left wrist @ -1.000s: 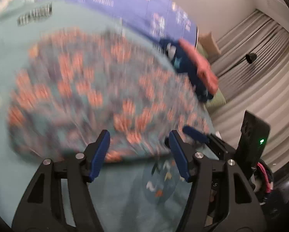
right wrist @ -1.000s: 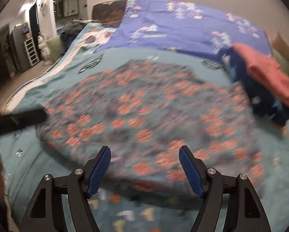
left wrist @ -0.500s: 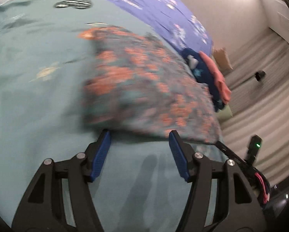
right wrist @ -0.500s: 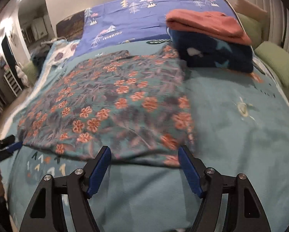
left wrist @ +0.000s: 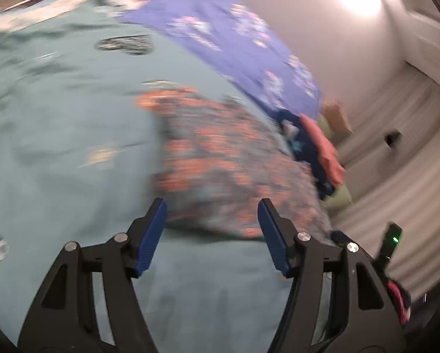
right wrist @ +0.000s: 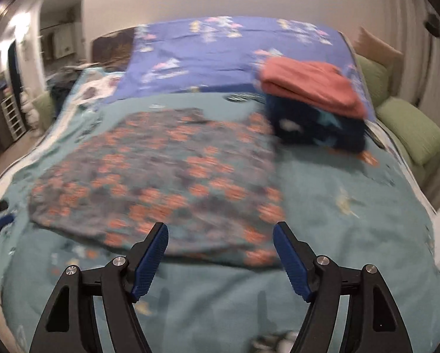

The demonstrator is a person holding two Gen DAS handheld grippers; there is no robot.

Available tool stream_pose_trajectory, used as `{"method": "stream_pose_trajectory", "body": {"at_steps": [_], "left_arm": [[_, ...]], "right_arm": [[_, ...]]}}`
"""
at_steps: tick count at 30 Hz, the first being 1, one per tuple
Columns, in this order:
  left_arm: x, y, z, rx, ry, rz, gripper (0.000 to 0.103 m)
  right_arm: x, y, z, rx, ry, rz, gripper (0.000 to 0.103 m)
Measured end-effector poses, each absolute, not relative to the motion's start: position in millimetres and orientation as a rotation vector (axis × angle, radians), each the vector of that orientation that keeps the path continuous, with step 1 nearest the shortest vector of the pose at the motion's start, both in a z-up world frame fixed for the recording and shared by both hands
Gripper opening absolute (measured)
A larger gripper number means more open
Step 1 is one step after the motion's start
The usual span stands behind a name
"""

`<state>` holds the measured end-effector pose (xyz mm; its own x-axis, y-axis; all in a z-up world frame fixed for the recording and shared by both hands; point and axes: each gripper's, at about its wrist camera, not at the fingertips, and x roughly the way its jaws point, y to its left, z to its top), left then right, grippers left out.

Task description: Fold small clothes

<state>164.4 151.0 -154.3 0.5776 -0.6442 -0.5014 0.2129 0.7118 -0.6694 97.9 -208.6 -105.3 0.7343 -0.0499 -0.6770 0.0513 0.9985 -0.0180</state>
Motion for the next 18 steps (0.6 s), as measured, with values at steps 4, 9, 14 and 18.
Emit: {"method": "stream_pose_trajectory", "body": {"at_steps": [4, 9, 14, 18], "left_arm": [[191, 111, -172, -0.547, 0.859, -0.554, 0.068], [190, 147, -210, -0.713, 0.916, -0.506, 0.053], [168, 184, -219, -0.708, 0.986, -0.329, 0.052], [154, 214, -219, -0.771, 0.977, -0.232, 0.053]], "right_arm": [[109, -173, -121, -0.041, 0.764, 0.015, 0.076], [97, -181, -136, -0.011, 0.815, 0.003, 0.076], [85, -206, -134, 0.047, 0.838, -0.036, 0.076], [85, -207, -130, -0.032, 0.811, -0.089, 0.076]]}}
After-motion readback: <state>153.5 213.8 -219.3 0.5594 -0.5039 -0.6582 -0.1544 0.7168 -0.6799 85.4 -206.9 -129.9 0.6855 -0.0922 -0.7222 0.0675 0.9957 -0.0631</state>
